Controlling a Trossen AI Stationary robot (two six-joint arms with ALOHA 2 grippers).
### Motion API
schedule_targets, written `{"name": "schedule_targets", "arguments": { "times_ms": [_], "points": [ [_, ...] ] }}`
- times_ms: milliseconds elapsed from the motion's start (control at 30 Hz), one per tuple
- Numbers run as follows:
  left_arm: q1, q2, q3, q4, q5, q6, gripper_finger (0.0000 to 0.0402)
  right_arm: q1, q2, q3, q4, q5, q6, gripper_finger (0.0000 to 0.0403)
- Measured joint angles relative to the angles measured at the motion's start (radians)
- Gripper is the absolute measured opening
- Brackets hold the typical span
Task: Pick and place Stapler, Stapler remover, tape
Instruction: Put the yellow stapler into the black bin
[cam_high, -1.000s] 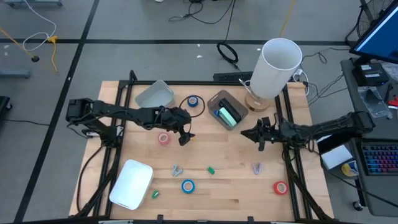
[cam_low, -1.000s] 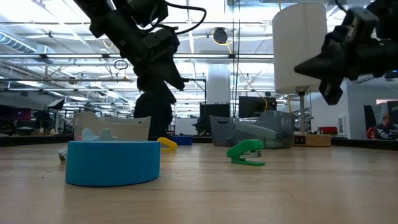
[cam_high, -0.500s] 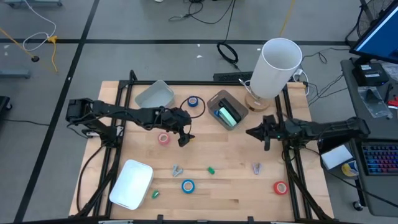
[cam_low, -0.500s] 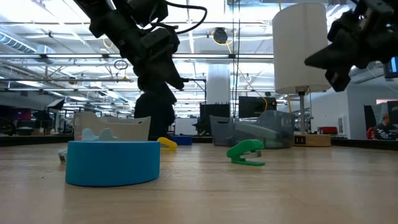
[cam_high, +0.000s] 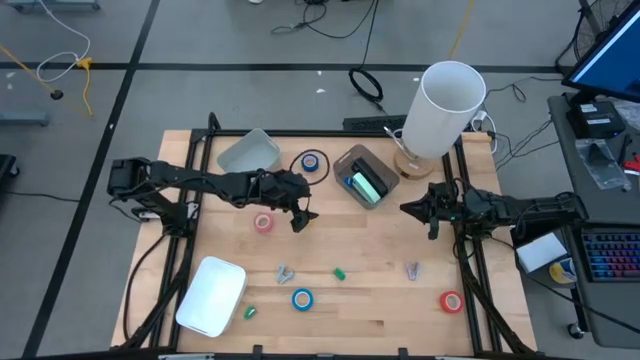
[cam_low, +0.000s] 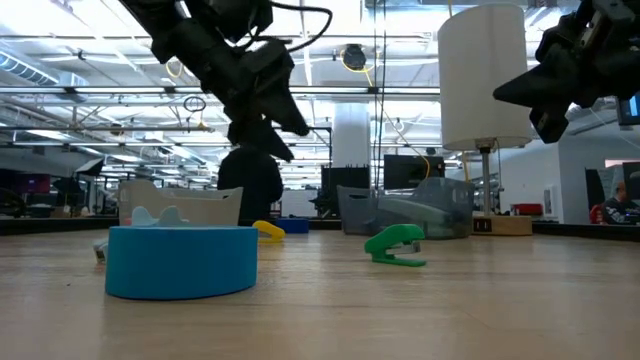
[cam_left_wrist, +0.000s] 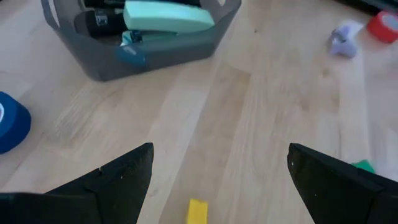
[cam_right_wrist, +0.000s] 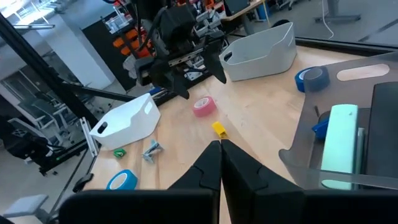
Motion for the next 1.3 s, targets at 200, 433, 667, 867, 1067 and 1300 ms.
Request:
{"name": "schedule_targets", "arguments": {
  "times_ms": [200,433,667,867,1067,1300],
  "points": [
    [0.035,0.077,0.0,-0.017,0.013,0.021,0.0365,0.0,0.0,0.0,0.0,-0.001,0.004,0.0001],
    [0.061,0.089,0.0,-0.132,0.114,0.062,0.0365,0.0,0.0,0.0,0.001,-0.001,0.005,0.0002],
    [0.057,0.081,0.001,-0.21,0.131,0.063,0.0365,0.0,0.0,0.0,0.002,-0.001,0.006,0.0002],
    [0.052,0.081,0.001,-0.204,0.08,0.061,0.0365,0.0,0.0,0.0,0.009,0.001,0.006,0.0002],
    [0.014,0.086,0.001,-0.204,0.005,0.074,0.0365,0.0,0.0,0.0,0.009,0.004,0.006,0.0001],
    [-0.016,0.086,0.001,-0.188,-0.078,0.116,0.0365,0.0,0.0,0.0,0.009,0.047,0.009,0.0001]
  ]
}}
